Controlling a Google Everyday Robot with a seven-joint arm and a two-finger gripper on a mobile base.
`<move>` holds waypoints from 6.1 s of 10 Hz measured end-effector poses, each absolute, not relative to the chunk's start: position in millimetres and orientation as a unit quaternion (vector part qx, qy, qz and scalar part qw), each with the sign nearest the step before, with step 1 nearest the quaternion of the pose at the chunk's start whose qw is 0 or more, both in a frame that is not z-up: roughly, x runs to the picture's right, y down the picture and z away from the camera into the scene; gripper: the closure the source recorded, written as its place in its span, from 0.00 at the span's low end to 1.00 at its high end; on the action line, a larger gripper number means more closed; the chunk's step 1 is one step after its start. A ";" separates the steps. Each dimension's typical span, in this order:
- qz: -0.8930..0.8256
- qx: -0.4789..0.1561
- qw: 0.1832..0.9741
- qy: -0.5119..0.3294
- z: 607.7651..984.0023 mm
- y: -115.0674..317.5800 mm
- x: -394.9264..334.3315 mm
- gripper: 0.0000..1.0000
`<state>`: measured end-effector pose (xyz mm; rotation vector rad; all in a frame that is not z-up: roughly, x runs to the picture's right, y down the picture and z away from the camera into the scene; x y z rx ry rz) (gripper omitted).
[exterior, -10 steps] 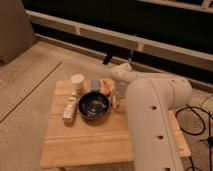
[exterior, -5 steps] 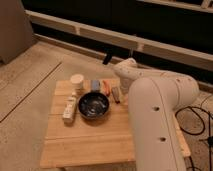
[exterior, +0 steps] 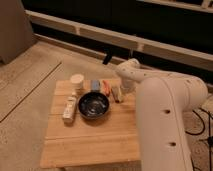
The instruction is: Push the eraser across the table
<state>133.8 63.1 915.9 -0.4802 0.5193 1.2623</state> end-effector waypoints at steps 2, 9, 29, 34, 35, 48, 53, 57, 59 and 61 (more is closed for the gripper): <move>0.579 -0.207 0.752 0.237 892.3 65.4 113.1 0.35; 0.552 -0.195 0.764 0.271 920.8 54.6 133.4 0.35; 0.535 -0.081 0.838 0.073 963.0 -67.0 125.1 0.35; 0.541 -0.086 0.798 0.250 960.1 -26.3 220.1 0.35; 0.545 -0.086 0.790 0.266 965.0 -30.4 229.1 0.35; 0.514 -0.025 0.858 0.004 1069.1 -180.4 102.6 0.35; 0.503 0.021 0.858 -0.102 1051.7 -226.2 74.0 0.35; 0.491 -0.024 0.870 -0.042 1055.4 -174.7 76.1 0.35; 0.480 -0.042 0.876 -0.004 1050.1 -152.8 74.4 0.35; 0.476 -0.061 0.877 0.033 1048.6 -134.4 76.2 0.35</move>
